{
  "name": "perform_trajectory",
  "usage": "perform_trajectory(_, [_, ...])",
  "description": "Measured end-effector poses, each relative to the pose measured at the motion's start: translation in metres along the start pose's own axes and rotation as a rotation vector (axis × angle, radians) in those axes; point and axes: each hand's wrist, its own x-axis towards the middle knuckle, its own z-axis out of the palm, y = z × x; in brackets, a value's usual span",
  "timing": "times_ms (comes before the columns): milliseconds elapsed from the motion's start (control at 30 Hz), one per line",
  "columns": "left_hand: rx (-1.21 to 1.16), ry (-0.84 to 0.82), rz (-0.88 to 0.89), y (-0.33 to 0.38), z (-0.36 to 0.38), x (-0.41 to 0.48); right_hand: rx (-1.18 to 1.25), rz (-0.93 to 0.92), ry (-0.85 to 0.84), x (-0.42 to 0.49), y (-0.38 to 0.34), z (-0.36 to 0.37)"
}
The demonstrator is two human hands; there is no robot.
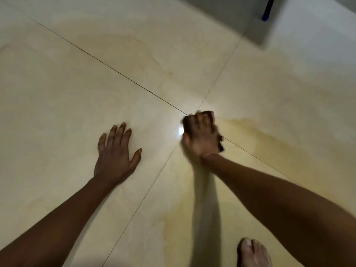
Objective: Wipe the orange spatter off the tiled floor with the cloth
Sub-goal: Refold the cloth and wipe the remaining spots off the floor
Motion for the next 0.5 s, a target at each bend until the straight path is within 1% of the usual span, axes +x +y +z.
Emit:
perform_trajectory(33, [-0.016, 0.018, 0.002, -0.002, 0.001, 0.0, 0.033, -0.089, 0.018, -0.008, -0.027, 0.009])
perform_trajectory(100, [-0.081, 0.022, 0.003, -0.003, -0.001, 0.0, 0.044, -0.339, -0.075, -0.073, -0.047, 0.024])
perform_trajectory(133, [-0.125, 0.022, -0.008, -0.003, -0.006, -0.001, 0.023, -0.466, -0.127, -0.115, -0.039, 0.025])
perform_trajectory(167, [-0.145, 0.023, -0.026, -0.005, -0.01, -0.003, 0.001, -0.548, -0.194, -0.149, -0.023, 0.02])
perform_trajectory(200, [-0.138, 0.031, -0.041, -0.008, -0.013, -0.007, -0.006, -0.594, -0.208, -0.163, -0.001, 0.015])
perform_trajectory(233, [-0.123, 0.039, -0.054, -0.009, -0.015, -0.009, -0.015, -0.592, -0.162, -0.158, 0.023, 0.013])
perform_trajectory(267, [-0.111, 0.055, -0.078, -0.013, -0.016, -0.013, -0.036, -0.515, -0.119, -0.136, 0.037, 0.013])
perform_trajectory(300, [-0.106, 0.072, -0.111, -0.02, -0.016, -0.018, -0.035, -0.37, -0.094, -0.104, 0.035, 0.01])
perform_trajectory(333, [-0.104, 0.09, -0.144, -0.026, -0.017, -0.024, -0.022, -0.197, -0.029, -0.065, 0.022, 0.007])
perform_trajectory(367, [-0.107, 0.11, -0.175, -0.034, -0.017, -0.028, -0.001, -0.064, 0.014, -0.033, -0.004, 0.006])
perform_trajectory(400, [-0.11, 0.125, -0.202, -0.042, -0.019, -0.031, 0.027, -0.012, 0.041, -0.018, -0.034, 0.007])
perform_trajectory(433, [-0.11, 0.13, -0.227, -0.05, -0.021, -0.033, 0.049, -0.055, 0.061, -0.021, -0.062, 0.015])
perform_trajectory(467, [-0.099, 0.123, -0.258, -0.057, -0.023, -0.035, 0.078, -0.179, 0.021, -0.042, -0.084, 0.023])
perform_trajectory(500, [-0.09, 0.117, -0.296, -0.065, -0.026, -0.038, 0.091, -0.342, -0.056, -0.074, -0.095, 0.03])
